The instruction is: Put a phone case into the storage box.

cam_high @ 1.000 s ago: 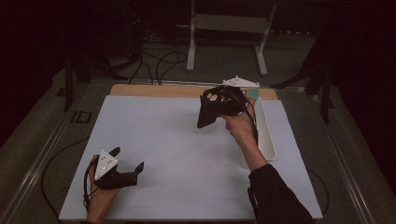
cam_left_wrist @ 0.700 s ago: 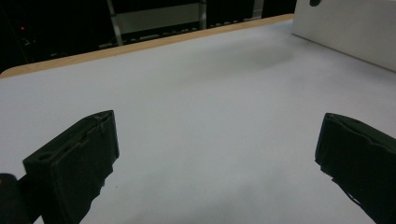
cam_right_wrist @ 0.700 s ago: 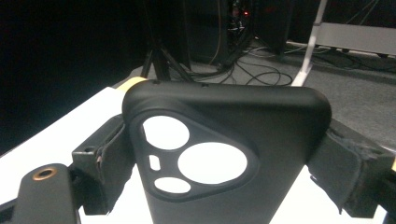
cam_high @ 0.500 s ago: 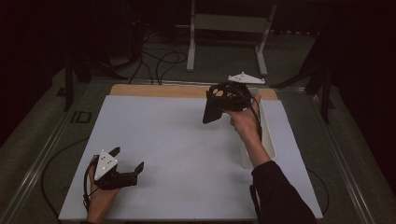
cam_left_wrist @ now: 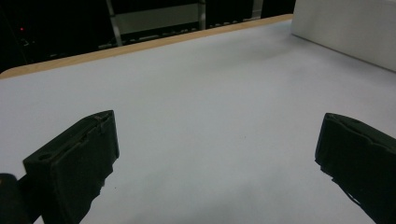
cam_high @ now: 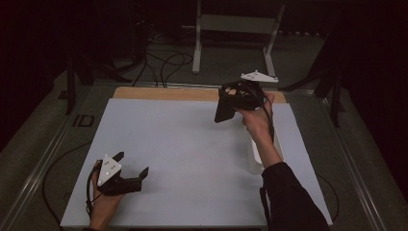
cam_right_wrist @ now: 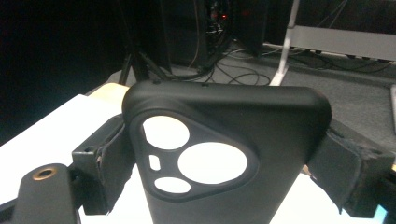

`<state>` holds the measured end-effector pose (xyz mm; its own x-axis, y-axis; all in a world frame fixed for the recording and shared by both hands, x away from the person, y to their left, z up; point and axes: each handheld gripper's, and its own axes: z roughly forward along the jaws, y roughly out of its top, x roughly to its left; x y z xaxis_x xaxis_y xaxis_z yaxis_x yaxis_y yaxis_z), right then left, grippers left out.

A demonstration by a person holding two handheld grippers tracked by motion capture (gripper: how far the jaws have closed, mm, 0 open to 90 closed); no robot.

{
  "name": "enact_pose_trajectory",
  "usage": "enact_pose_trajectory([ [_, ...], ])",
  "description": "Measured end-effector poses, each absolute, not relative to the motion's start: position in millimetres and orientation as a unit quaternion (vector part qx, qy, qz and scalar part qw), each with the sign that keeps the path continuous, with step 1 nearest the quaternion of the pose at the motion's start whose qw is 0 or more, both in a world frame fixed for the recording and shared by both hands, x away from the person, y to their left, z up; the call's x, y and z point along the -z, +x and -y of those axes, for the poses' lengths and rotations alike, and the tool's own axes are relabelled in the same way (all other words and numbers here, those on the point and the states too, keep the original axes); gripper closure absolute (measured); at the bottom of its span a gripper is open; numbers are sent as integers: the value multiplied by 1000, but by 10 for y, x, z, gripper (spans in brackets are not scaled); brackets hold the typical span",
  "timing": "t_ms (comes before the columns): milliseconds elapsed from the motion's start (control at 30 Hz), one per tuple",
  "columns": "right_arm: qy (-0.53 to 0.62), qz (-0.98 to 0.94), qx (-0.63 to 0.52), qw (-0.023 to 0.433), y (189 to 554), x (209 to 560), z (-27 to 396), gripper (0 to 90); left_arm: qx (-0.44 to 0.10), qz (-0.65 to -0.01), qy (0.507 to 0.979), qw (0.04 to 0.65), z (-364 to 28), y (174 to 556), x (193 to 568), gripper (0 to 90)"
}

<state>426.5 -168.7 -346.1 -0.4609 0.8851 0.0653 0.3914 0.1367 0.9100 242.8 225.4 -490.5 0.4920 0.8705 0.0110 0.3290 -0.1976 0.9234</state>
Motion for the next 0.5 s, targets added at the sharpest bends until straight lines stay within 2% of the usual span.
enact_pose_trajectory([
  [500, 481, -686, -471, 277, 4349, 3459, 1902, 143, -282, -414, 722, 476, -2247, 2428, 4907, 2],
])
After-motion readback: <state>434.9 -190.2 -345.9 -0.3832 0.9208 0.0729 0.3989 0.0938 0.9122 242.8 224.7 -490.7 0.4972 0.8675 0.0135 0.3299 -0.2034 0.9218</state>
